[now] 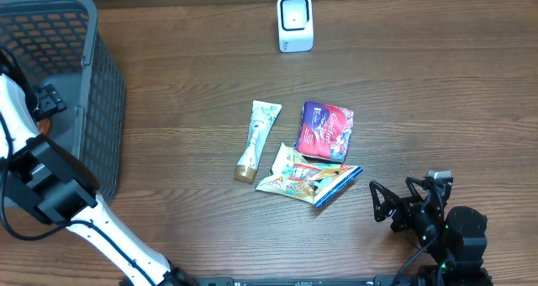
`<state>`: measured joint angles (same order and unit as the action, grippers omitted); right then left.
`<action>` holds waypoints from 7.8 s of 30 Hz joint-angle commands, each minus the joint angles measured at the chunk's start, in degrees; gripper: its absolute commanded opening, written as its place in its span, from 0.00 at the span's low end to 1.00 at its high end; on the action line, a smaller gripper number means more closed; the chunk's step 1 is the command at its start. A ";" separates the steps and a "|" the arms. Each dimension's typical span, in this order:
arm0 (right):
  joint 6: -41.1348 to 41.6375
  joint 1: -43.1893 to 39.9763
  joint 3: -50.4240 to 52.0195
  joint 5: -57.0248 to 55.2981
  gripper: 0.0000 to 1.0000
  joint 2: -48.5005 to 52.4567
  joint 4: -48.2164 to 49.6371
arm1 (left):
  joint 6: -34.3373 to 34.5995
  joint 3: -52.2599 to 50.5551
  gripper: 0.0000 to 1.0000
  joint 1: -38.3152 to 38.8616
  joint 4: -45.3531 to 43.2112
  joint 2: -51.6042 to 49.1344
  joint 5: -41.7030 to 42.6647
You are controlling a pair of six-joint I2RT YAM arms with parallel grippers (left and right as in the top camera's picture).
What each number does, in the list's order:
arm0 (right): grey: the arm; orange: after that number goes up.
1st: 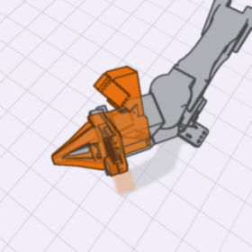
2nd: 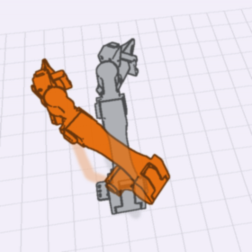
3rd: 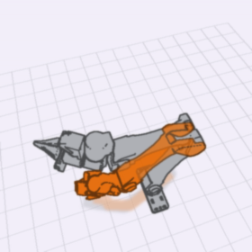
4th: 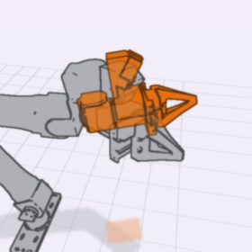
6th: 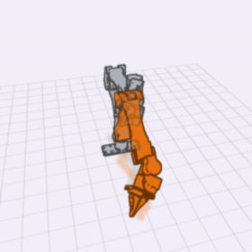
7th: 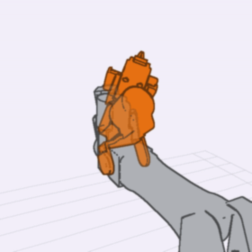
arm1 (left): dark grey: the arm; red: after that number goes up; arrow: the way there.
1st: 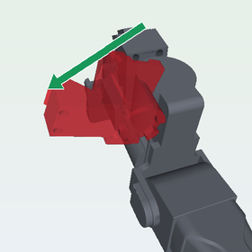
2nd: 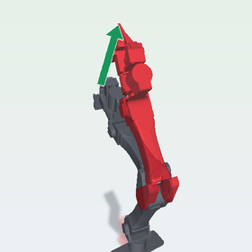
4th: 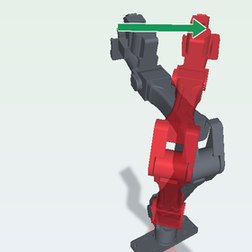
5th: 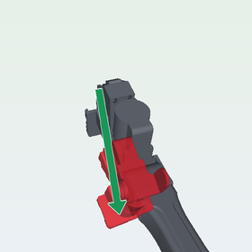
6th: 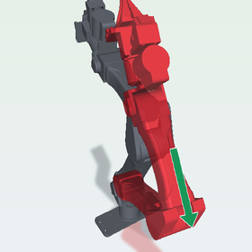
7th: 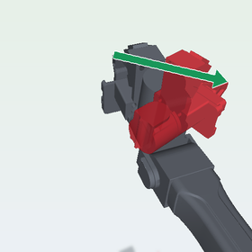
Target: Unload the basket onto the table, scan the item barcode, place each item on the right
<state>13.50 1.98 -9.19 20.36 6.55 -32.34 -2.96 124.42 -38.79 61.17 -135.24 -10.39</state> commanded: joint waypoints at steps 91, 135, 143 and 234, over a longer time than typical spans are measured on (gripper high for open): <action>-0.02 0.22 0.15 -0.42 1.00 -0.31 -1.31 | 19.26 9.99 1.00 38.05 35.65 50.07 14.64; 11.04 11.58 -68.17 2.10 0.73 94.01 -25.79 | 19.26 9.92 1.00 38.05 35.63 48.35 14.25; 10.51 11.72 -67.80 -1.14 0.60 100.96 -28.35 | 19.26 9.92 1.00 38.05 35.63 48.35 14.25; 23.87 25.18 -77.31 -41.05 0.90 100.96 -37.31 | 19.26 9.92 1.00 38.05 35.63 48.35 14.27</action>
<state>29.47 25.47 -89.32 -7.88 107.96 -71.18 16.80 134.39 -0.43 96.88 -86.80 4.21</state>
